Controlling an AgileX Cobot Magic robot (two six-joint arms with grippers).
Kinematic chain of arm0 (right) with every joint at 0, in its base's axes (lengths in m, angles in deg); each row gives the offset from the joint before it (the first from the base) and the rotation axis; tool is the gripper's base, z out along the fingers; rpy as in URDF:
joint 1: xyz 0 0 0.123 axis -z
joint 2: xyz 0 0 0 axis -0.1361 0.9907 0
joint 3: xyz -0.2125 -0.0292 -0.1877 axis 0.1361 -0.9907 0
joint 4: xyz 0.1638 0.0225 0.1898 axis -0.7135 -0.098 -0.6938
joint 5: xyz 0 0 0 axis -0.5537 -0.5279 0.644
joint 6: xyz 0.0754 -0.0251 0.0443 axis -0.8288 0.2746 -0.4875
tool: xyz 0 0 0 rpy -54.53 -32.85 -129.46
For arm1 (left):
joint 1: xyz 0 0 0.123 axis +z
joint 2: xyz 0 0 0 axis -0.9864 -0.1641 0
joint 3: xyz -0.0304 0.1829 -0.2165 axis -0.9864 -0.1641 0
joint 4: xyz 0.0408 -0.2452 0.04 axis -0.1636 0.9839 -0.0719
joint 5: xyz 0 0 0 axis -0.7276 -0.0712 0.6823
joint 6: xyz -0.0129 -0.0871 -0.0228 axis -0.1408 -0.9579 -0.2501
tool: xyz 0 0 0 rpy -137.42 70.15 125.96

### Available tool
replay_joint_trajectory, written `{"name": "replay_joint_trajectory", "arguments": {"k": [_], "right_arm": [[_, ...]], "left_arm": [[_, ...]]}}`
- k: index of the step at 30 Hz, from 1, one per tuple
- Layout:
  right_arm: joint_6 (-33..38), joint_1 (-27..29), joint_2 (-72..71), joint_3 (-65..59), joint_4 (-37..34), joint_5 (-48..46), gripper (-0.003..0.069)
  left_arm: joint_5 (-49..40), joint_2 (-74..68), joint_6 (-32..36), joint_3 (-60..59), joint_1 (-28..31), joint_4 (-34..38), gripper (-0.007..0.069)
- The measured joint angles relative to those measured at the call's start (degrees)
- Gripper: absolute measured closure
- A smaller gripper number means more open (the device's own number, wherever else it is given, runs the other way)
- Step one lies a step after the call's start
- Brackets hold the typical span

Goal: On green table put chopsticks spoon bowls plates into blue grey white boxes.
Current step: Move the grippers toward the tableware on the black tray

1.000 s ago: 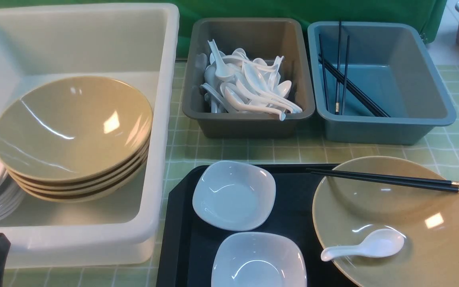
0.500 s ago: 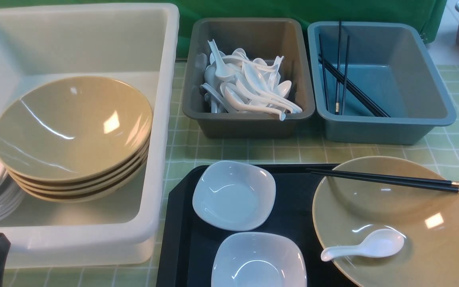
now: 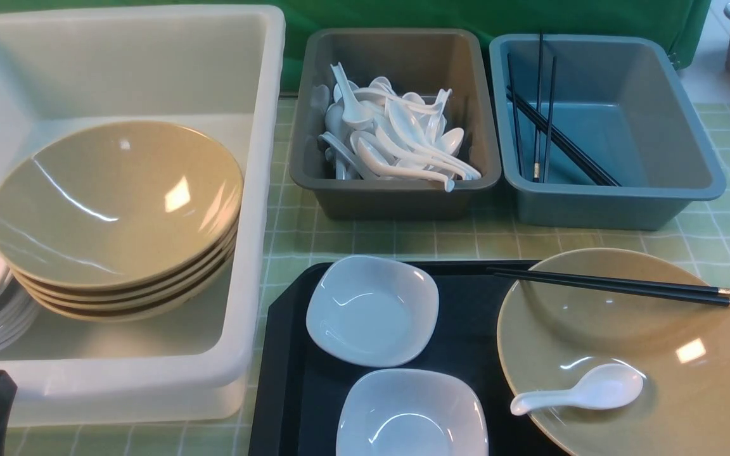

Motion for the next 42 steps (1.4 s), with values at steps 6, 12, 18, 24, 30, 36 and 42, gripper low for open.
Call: {"name": "replay_joint_trajectory", "arguments": {"k": [6,12,18,24,30,36,42], "right_arm": [[-1.44,0.00,0.00,-0.71,0.06,5.08,0.0423],[-13.98,0.00,0.00,-1.06,0.11,15.49,0.0423],[-23.83,0.00,0.00,-1.05,0.11,21.21,0.0423],[-23.89,0.00,0.00,-1.05,0.11,23.08,0.0423],[-24.13,0.00,0.00,-1.05,0.11,25.89,0.0423],[-25.36,0.00,0.18,1.31,0.11,30.69,0.0423],[-25.40,0.00,6.16,10.10,0.11,25.40,0.0423]], "left_arm": [[2.08,0.00,0.00,-0.19,0.00,1.02,0.0626],[8.60,-0.16,-0.19,-1.10,0.00,4.34,0.0626],[7.68,-0.16,-1.96,-1.10,0.00,12.34,0.0626],[2.89,-0.11,-2.54,-0.94,0.00,13.27,0.0626],[4.97,-0.12,-2.97,-0.91,0.00,14.29,0.0626],[25.31,-0.16,-3.16,-1.16,0.00,19.47,0.0626],[37.89,-0.16,-2.72,-1.16,0.00,21.75,0.0626]]}}
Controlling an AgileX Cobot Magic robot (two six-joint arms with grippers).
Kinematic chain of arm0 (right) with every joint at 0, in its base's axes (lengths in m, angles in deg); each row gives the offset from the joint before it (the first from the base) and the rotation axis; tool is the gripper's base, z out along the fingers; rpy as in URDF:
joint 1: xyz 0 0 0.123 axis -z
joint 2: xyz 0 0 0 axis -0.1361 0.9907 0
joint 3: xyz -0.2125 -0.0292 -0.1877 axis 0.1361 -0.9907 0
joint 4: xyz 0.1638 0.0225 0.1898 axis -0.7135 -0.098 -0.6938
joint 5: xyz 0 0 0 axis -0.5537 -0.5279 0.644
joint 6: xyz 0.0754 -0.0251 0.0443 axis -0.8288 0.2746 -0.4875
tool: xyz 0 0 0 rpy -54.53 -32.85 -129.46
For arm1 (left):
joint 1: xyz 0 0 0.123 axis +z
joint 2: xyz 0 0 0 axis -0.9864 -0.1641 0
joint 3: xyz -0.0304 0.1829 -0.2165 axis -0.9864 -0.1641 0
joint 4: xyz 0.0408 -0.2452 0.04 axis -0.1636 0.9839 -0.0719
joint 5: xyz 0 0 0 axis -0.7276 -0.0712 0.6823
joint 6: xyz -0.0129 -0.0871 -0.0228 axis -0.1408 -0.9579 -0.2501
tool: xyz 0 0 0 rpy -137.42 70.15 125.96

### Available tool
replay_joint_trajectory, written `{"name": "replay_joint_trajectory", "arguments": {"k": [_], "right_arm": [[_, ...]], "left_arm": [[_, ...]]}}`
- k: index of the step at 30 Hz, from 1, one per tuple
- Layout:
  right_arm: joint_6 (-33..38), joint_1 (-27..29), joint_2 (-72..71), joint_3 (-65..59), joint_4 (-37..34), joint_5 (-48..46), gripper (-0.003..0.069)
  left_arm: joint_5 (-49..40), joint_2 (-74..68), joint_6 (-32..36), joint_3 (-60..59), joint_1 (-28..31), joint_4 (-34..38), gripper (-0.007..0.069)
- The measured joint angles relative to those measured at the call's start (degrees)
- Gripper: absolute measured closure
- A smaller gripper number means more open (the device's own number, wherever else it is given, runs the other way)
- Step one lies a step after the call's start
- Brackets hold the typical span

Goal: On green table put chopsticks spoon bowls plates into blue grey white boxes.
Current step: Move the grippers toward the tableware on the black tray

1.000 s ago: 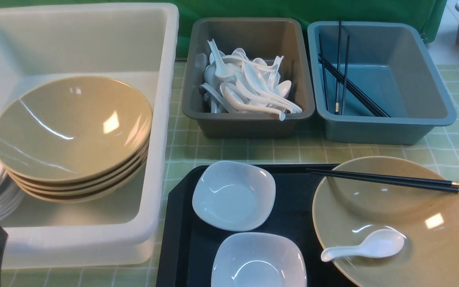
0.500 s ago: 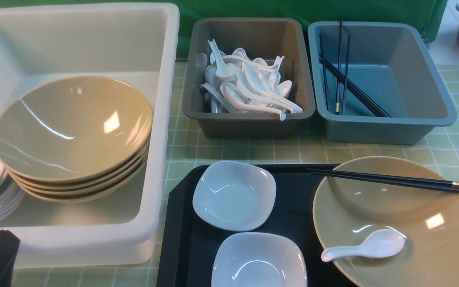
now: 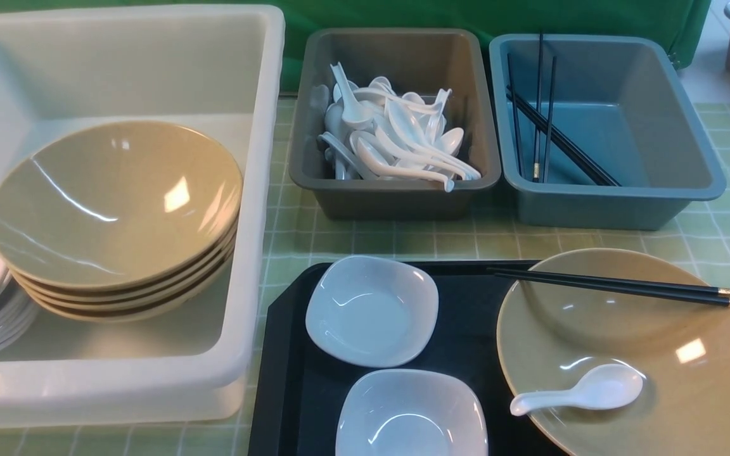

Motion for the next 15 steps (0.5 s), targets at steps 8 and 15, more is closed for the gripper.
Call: {"name": "replay_joint_trajectory", "arguments": {"k": [8,15], "right_arm": [[0.19,0.00,3.32,5.58,0.24,-2.13,0.0423],[9.60,0.00,15.05,22.72,0.24,-21.06,0.0423]], "left_arm": [[-2.68,-0.14,2.14,4.42,0.00,7.19,0.0626],[-20.38,-11.43,10.05,24.37,0.00,3.58,0.0626]]}}
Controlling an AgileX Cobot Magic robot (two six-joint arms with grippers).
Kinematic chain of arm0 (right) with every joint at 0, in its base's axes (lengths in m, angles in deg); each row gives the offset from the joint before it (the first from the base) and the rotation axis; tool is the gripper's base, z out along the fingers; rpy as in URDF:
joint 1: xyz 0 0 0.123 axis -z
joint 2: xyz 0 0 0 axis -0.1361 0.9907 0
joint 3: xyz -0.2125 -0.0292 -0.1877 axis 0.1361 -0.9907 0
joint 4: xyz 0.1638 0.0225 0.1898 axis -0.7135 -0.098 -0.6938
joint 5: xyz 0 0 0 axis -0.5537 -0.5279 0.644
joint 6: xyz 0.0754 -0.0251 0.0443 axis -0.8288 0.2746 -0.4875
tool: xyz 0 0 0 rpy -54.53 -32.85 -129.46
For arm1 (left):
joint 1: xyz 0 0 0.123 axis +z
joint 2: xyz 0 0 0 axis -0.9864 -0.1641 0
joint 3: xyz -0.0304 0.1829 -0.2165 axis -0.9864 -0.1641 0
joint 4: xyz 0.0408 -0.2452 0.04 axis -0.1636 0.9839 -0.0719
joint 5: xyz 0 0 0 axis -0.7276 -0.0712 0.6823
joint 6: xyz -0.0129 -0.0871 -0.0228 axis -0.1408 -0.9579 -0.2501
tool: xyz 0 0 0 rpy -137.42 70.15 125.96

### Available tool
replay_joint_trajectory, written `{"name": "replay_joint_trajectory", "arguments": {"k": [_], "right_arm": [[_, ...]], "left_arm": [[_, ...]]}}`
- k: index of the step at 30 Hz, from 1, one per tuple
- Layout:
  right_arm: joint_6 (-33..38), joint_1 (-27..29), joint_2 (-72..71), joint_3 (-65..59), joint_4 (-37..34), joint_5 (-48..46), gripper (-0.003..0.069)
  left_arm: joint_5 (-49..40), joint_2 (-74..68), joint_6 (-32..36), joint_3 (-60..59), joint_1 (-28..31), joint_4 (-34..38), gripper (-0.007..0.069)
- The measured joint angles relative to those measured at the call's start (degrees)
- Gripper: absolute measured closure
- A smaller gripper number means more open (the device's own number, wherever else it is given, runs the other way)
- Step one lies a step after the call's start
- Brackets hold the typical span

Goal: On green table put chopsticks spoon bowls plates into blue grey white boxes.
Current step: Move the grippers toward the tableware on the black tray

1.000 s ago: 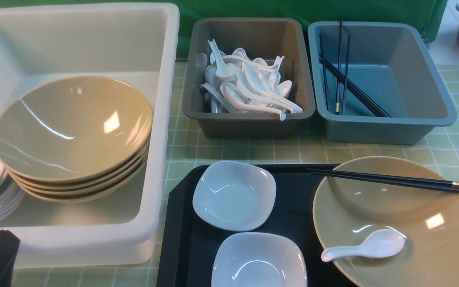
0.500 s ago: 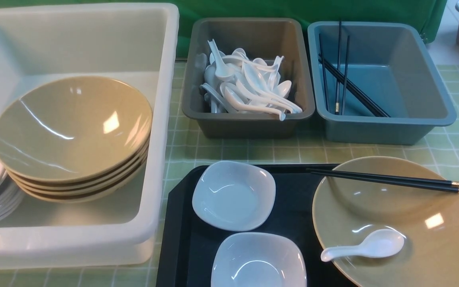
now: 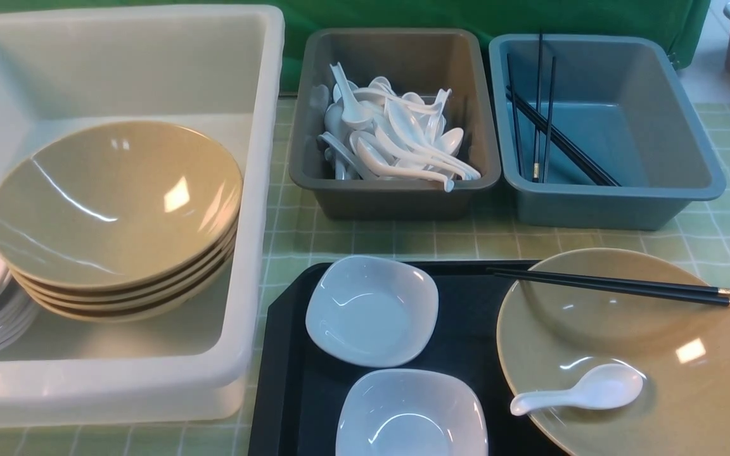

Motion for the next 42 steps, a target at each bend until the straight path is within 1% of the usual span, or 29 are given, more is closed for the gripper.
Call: {"name": "replay_joint_trajectory", "arguments": {"k": [1,4,7,9,11,13,14,15,16,17,18,19,20,21,22,23,24,26,27,29,32,33,35,37,42], "right_arm": [[2.75,0.00,4.73,5.53,0.00,-3.89,0.0423],[7.76,0.00,13.60,13.06,0.00,-9.05,0.0423],[10.40,0.00,20.19,15.64,0.00,-11.13,0.0423],[11.47,0.00,23.92,15.95,-0.91,-13.23,0.0423],[13.67,0.00,27.45,15.95,-3.92,-17.50,0.0423],[20.45,0.00,30.31,16.02,-8.82,-22.51,0.0423],[25.67,0.00,31.89,16.13,-12.25,-25.41,0.0423],[27.96,0.00,32.55,16.13,-13.67,-26.60,0.0423],[37.34,0.00,35.52,16.27,-19.74,-31.07,0.0423],[38.17,0.00,35.84,16.33,-20.36,-31.44,0.0423],[43.53,0.00,38.13,16.93,-24.26,-33.46,0.0423],[46.66,-0.06,40.45,17.91,-27.35,-34.45,0.0423],[49.64,-0.59,42.42,19.56,-28.92,-35.11,0.0421],[51.44,-0.93,43.77,20.37,-29.43,-35.48,0.0418],[51.88,-1.09,43.77,20.64,-29.43,-35.48,0.0418],[54.51,-2.60,46.54,22.81,-29.61,-36.31,0.0403],[55.38,-3.35,47.95,23.64,-29.36,-36.80,0.0391],[57.86,-6.85,51.53,26.61,-26.46,-38.49,0.0348],[58.26,-7.57,52.23,27.12,-26.01,-38.71,0.0342],[59.86,-12.19,56.29,29.60,-18.95,-40.91,0.0272],[61.30,-16.87,60.61,31.42,-9.16,-41.46,0.0194],[62.71,-17.88,61.90,31.69,-6.79,-41.33,0.0180],[66.95,-19.01,64.01,31.72,-4.25,-40.38,0.0168],[70.21,-19.46,66.18,31.72,-3.42,-39.01,0.0165],[72.50,-19.46,70.66,31.72,-2.61,-35.09,0.0166]], "left_arm": [[-4.44,-4.38,1.43,5.56,0.00,-0.82,0.0626],[-16.81,-15.65,3.06,13.70,0.00,-1.60,0.0626],[-24.77,-24.53,5.13,17.71,0.00,-2.86,0.0626],[-27.25,-29.45,6.84,19.04,0.00,-4.13,0.0626],[-27.39,-33.59,7.30,19.46,0.00,-3.93,0.0626],[-27.71,-37.11,6.44,19.59,0.00,-1.40,0.0626],[-28.41,-38.84,5.98,19.64,-0.26,0.92,0.0626],[-28.72,-39.79,5.89,19.64,-0.49,1.88,0.0626],[-30.34,-41.79,6.85,19.64,-2.28,5.26,0.0626],[-30.82,-42.56,7.50,19.64,-2.91,5.90,0.0626],[-32.69,-44.21,10.73,19.81,-5.65,7.76,0.0626],[-34.94,-45.70,14.82,20.48,-8.92,9.15,0.0626],[-36.46,-46.62,17.84,21.17,-11.44,9.85,0.0626],[-37.86,-47.24,20.72,21.86,-13.51,10.31,0.0626],[-37.86,-47.37,20.72,22.06,-14.02,10.45,0.0626],[-39.58,-48.40,24.55,23.45,-17.92,11.09,0.0626],[-40.17,-48.72,25.99,24.29,-19.74,11.37,0.0626],[-40.69,-49.94,28.22,26.33,-23.46,11.83,0.0626],[-40.69,-50.06,28.22,26.33,-23.75,11.83,0.0626],[-40.63,-51.58,28.71,27.98,-26.46,12.11,0.0626],[-40.91,-52.97,28.71,28.40,-27.64,12.37,0.0626],[-41.25,-53.29,28.71,28.40,-27.76,12.39,0.0625],[-41.76,-53.61,28.71,28.40,-27.96,12.44,0.0625],[-42.19,-53.72,28.71,28.40,-27.98,12.44,0.0625],[-42.47,-53.72,28.71,28.40,-28.03,12.50,0.0625]]}}
